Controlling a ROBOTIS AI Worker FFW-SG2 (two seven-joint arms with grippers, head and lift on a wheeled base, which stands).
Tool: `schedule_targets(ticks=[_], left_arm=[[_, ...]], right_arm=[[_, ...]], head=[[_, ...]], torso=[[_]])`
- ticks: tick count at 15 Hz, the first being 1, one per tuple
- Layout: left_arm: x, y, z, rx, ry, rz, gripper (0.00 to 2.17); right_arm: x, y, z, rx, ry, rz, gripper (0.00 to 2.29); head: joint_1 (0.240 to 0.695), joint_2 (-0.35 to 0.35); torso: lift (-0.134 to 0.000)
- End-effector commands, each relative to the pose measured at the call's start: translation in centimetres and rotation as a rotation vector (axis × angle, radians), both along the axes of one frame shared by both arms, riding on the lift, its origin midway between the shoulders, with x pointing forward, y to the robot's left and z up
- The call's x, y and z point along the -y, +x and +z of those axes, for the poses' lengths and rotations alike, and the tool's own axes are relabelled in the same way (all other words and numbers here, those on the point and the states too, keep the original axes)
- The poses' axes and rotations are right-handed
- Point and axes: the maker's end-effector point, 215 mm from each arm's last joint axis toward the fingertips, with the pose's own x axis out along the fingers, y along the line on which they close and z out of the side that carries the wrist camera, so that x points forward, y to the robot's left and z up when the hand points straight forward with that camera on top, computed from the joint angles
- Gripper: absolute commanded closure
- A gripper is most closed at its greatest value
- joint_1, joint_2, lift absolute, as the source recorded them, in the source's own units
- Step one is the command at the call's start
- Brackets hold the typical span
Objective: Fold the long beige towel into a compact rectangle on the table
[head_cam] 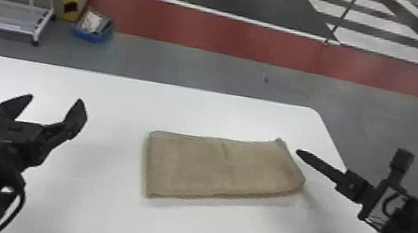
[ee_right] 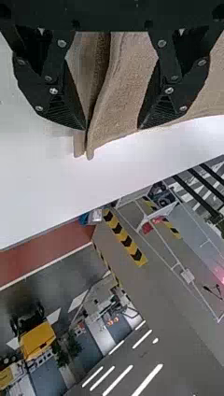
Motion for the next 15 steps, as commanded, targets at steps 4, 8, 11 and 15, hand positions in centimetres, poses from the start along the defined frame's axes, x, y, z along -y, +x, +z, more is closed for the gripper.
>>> schedule_targets(ticks=[4,8,11,15], left_arm=[[4.0,-2.8,-2.1,-0.114,-0.047,-0.112,0.04],[9.3,-5.4,-3.7,-0.254,-0.127,-0.230,0.12],[13.9,-6.1,-4.2,-0.293,-0.108,-0.301,0.22],[16.6,-7.1,-8.4,-0.416,-0.039,-0.327,0.22]], right_arm=[[3.7,-4.2,3.4,0.127,0.000,-0.091,0.05],[6.4,-8.6,5.3,0.262,-0.125,-0.164,0.05],[8.4,-11.4,5.9,0.336,-0.214,-0.215,0.06],[8.0,-12.4,6.5,0.398,-0.271,-0.198,0.07]], head=[[0.695,-0.291],[0.695,-0.350],[0.695,-0.350],[0.695,-0.350]], torso=[[-0.124],[-0.124],[-0.124],[-0.124]])
